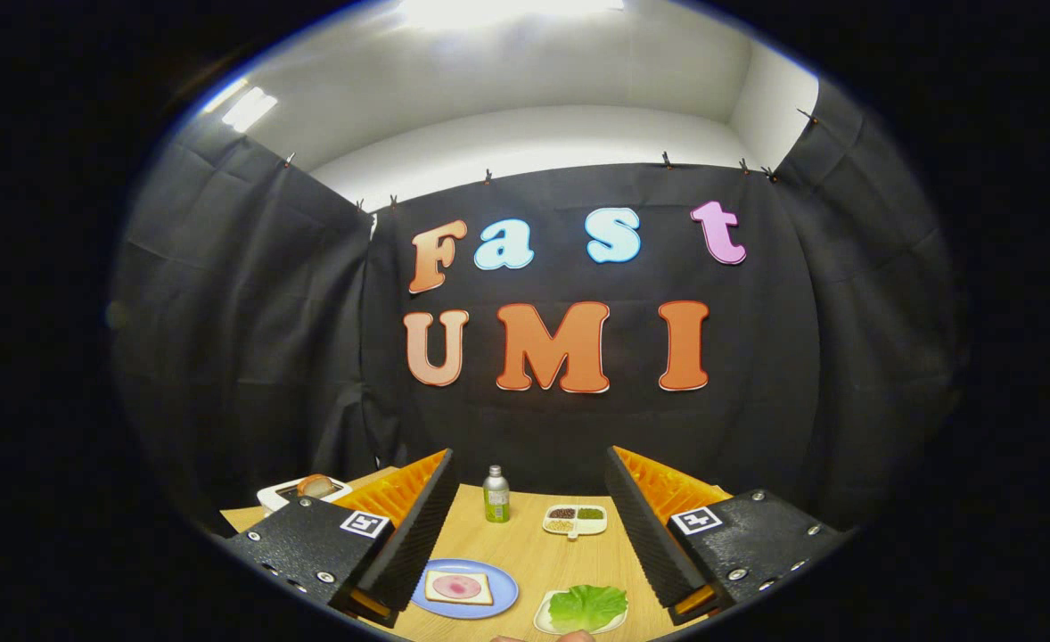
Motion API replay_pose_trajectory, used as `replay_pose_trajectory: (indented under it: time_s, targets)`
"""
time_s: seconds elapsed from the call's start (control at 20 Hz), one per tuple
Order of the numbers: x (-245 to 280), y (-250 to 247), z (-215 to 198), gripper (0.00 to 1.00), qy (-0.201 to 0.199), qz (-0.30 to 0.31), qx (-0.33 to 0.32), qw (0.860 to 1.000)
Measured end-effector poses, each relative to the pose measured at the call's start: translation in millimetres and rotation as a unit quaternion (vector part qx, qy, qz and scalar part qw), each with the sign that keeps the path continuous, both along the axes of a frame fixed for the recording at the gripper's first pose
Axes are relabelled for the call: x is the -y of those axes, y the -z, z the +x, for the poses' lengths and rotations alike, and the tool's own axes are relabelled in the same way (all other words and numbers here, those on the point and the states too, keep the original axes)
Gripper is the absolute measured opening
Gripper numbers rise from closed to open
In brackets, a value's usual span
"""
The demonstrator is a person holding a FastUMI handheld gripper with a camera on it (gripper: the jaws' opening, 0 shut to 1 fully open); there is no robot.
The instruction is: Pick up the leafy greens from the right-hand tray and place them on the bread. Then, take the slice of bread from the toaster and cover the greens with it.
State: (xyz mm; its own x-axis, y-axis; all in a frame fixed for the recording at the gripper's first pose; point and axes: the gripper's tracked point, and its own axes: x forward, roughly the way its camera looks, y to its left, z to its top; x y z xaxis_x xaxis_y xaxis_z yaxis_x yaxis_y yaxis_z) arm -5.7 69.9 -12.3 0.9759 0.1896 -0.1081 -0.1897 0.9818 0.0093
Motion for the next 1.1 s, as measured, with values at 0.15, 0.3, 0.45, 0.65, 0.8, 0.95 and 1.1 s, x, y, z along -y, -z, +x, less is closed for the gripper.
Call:
replay_pose_trajectory:
  time_s: [0.15, 0.3, 0.45, 0.65, 0.8, 0.95, 1.1]
  targets:
    - [-3, 27, 5, 0.99, -0.002, -0.008, -0.041, 0.999]
    - [-7, 48, 9, 0.99, -0.013, -0.006, -0.082, 0.997]
    - [-4, 71, 12, 0.99, -0.014, -0.009, -0.121, 0.993]
    - [-3, 101, 14, 0.99, -0.023, 0.005, -0.181, 0.983]
    - [3, 124, 18, 0.99, -0.020, -0.003, -0.221, 0.975]
    - [3, 143, 18, 0.99, -0.023, -0.008, -0.256, 0.966]
    - [7, 169, 19, 0.99, -0.022, -0.004, -0.300, 0.954]
